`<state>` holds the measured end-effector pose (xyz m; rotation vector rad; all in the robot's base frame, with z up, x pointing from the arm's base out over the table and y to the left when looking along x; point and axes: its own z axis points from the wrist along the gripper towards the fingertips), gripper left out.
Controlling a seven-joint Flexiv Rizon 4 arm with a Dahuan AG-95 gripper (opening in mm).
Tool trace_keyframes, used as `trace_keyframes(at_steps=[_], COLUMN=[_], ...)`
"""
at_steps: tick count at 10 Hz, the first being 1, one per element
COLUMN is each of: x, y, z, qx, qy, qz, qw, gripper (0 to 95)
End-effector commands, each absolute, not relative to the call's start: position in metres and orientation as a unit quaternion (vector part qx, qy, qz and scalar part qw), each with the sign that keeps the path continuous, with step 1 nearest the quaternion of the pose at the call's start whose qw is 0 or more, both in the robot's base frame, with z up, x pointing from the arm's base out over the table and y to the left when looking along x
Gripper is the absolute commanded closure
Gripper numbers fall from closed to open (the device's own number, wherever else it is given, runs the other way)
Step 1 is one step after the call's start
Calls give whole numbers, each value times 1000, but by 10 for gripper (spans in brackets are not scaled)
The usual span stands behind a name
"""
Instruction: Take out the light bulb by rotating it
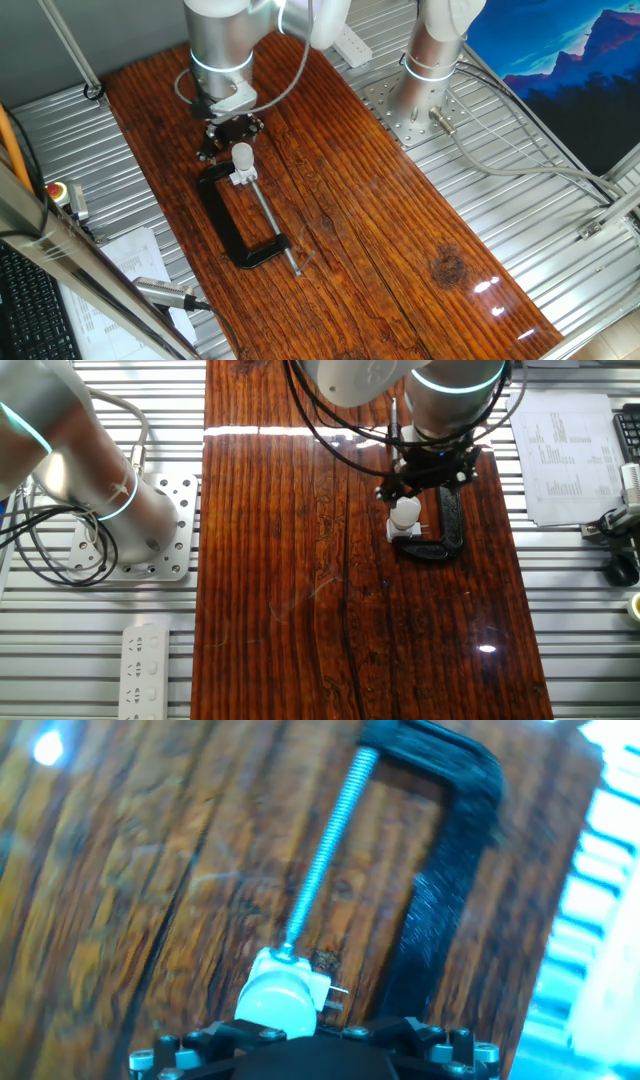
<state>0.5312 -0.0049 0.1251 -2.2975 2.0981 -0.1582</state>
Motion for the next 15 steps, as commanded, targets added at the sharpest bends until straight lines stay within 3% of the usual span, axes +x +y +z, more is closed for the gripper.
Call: trace_keyframes(at_steps=[1, 7, 8, 15], x=[531, 530, 531, 531], y=[-9, -10, -10, -10], z=[129, 130, 130, 129], qx=[-553, -207, -177, -60], qy=[832, 977, 983, 998], qz=[-50, -31, -30, -16], qw=[24, 41, 42, 28], gripper=[0, 0, 190, 190])
